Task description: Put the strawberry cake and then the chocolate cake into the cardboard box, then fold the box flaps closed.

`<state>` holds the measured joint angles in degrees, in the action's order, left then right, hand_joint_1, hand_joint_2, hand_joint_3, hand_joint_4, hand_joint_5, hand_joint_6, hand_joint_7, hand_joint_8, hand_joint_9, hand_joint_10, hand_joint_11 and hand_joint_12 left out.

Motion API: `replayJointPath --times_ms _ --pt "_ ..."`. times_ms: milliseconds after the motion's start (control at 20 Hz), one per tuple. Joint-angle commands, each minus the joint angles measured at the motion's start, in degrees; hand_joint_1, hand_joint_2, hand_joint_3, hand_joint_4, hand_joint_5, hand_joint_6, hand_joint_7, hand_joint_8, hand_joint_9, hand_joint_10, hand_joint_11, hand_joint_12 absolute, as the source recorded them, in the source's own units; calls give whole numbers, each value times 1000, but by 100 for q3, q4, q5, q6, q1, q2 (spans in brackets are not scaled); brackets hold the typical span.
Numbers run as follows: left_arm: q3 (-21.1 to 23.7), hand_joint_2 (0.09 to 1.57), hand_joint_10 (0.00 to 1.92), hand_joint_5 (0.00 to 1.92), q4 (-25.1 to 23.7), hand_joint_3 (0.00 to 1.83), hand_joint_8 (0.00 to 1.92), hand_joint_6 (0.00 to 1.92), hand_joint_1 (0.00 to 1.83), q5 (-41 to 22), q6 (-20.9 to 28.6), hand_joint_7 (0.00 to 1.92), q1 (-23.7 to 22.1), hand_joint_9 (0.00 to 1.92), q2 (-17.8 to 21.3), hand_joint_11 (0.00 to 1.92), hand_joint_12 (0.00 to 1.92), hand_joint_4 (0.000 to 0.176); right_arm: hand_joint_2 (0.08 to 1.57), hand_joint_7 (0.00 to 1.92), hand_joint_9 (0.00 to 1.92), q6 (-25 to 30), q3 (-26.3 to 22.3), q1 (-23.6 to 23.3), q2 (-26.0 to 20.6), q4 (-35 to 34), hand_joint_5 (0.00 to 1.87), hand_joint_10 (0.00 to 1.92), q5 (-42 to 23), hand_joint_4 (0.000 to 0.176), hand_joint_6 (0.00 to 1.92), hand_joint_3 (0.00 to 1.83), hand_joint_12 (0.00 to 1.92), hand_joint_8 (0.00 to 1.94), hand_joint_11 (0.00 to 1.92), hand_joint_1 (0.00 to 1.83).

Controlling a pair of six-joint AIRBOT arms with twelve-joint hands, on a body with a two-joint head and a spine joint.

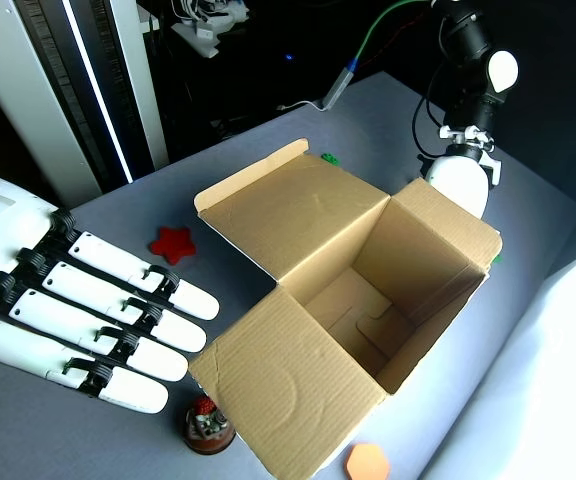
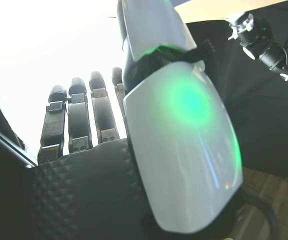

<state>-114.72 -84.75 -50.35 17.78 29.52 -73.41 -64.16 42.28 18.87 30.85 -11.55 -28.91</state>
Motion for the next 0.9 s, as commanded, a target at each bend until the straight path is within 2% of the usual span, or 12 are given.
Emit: replayJointPath --times_ms 0,50,150,300,350,450,650,700,850 --pt "19 1143 1306 829 261 0 1050 1062 1369 -59 -23 934 -12 902 96 744 1313 0 1080 72 64 -11 15 -40 -74 20 103 4 -698 6 1 3 24 1 15 1085" --pt "29 1142 1294 825 261 0 1056 1061 1370 -70 -22 938 -5 907 121 756 1315 0 1075 77 69 -11 15 -40 -74 20 93 6 -698 8 0 1 31 3 19 1092" --pt "79 1144 1299 836 260 0 1078 1058 1369 -84 22 919 -14 904 212 762 1299 0 1068 75 84 -13 15 -39 -74 20 100 4 -699 8 5 0 217 2 0 1103" --pt "325 1149 1317 818 40 0 1073 1091 1367 -87 38 905 -221 902 461 743 1299 0 1076 69 75 -15 15 -38 -74 20 88 2 -705 10 2 2 161 0 0 1090" --pt "450 1147 1318 826 -254 0 1069 1080 1367 -89 36 909 -370 901 567 735 1307 0 1083 62 67 -18 15 -37 -75 20 78 1 -710 6 3 4 104 1 0 1087" --pt "603 1151 1343 814 -354 1 1071 1089 1366 -134 60 909 -547 888 734 724 1326 0 1093 88 77 -22 15 -36 -75 20 86 4 -725 1 5 7 128 6 0 1073" --pt "822 1161 1383 790 -793 1 1103 1092 1365 -151 367 902 -1017 866 1059 714 1399 0 1087 101 75 -23 15 -29 -76 20 117 2 -728 0 9 2 64 3 0 1091" --pt "940 1182 1473 766 -1060 2 1201 1085 1358 -151 373 856 -1199 822 1163 720 1488 0 1080 96 82 -23 15 -29 -76 20 108 3 -731 0 3 0 125 1 0 1098" --pt "1304 1193 1481 745 -1464 1 1244 1131 1354 -192 516 824 -1567 810 1443 693 1505 0 1079 106 79 -23 15 -25 -77 20 111 1 -736 5 3 0 144 5 0 1097"
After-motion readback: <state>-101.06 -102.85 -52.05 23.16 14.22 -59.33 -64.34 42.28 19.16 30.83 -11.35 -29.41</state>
